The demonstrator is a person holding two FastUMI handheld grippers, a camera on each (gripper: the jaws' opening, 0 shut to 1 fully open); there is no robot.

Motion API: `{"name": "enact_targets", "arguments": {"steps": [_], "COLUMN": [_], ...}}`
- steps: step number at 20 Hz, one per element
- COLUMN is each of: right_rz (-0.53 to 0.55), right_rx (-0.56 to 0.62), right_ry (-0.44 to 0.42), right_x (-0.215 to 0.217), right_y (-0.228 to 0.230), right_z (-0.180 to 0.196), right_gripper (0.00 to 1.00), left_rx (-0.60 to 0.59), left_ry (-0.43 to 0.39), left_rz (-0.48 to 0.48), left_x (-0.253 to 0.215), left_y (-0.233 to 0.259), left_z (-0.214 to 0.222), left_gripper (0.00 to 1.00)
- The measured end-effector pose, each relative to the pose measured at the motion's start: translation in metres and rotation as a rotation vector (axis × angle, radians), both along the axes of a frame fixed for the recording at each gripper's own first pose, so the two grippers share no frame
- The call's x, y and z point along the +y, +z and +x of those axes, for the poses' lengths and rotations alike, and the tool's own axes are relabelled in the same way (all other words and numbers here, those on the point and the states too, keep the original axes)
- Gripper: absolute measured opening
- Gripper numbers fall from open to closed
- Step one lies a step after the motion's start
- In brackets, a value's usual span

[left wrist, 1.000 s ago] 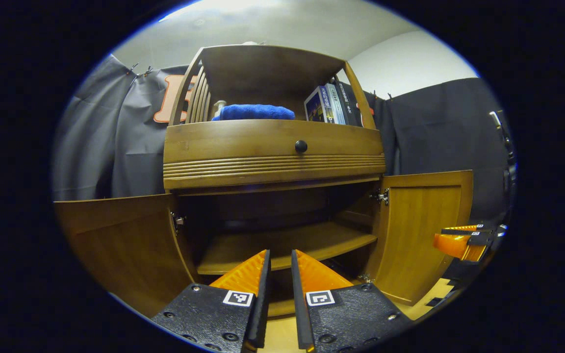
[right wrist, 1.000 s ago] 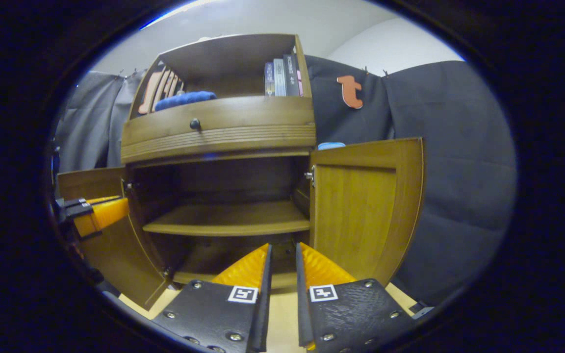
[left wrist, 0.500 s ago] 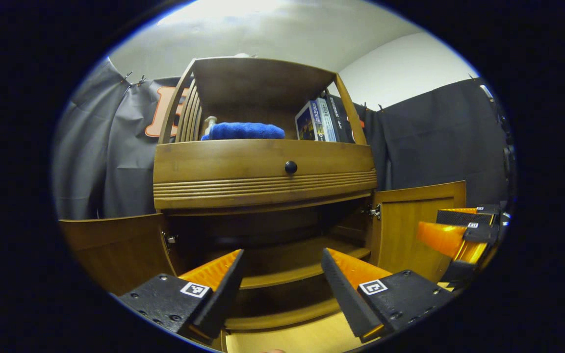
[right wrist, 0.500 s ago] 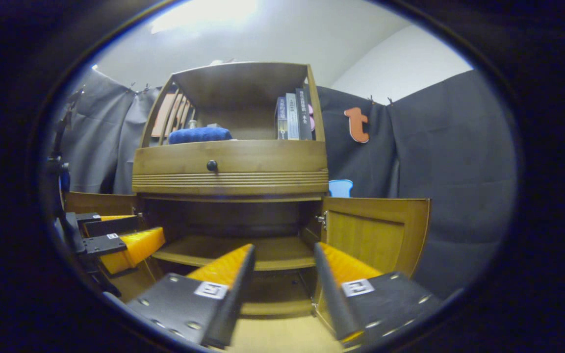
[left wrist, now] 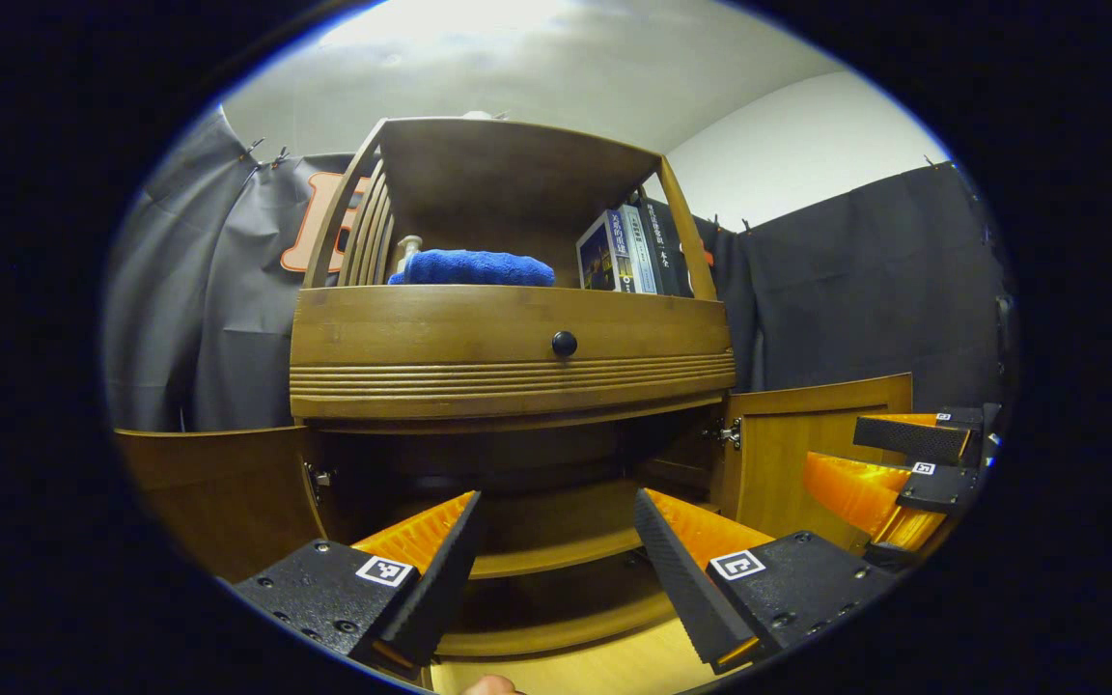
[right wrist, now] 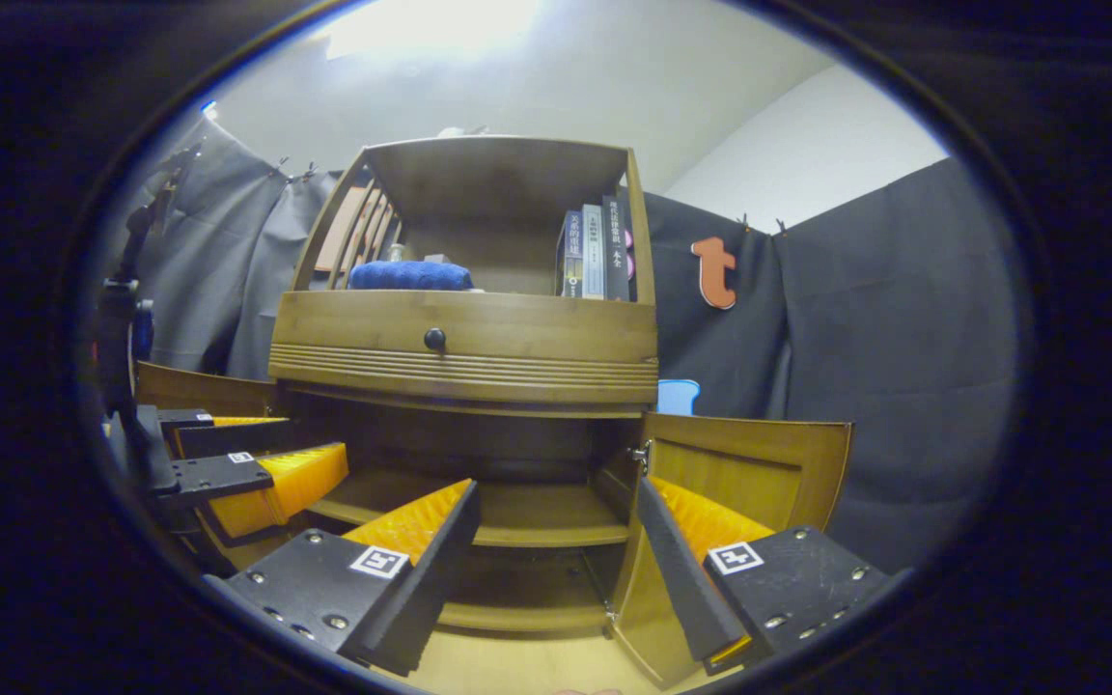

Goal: Open the right door of the double-door shoe cabinet with the right hand, and open the left door with the left hand.

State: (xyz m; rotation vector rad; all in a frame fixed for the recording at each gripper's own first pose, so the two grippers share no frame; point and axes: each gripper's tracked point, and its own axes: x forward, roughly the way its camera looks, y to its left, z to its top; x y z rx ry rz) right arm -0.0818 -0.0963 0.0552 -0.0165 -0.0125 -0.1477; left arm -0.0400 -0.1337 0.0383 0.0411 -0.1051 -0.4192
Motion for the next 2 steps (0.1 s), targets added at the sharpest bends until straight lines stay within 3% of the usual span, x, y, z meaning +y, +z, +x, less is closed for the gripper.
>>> {"name": "enact_targets", "arguments": {"steps": [2], "right_rz": [0.001], "right_rx": [0.001], "right_ry": [-0.004], "right_x": [0.0], "right_y": [-0.0003], "right_z": [0.0], "right_gripper": [0.96], "left_rx": [0.003], "left_ry": [-0.001], "left_rz": [-0.004], "left_x": [0.0008], "left_y": [-0.0012], "left_z": [0.0007], "left_gripper": [0.96]}}
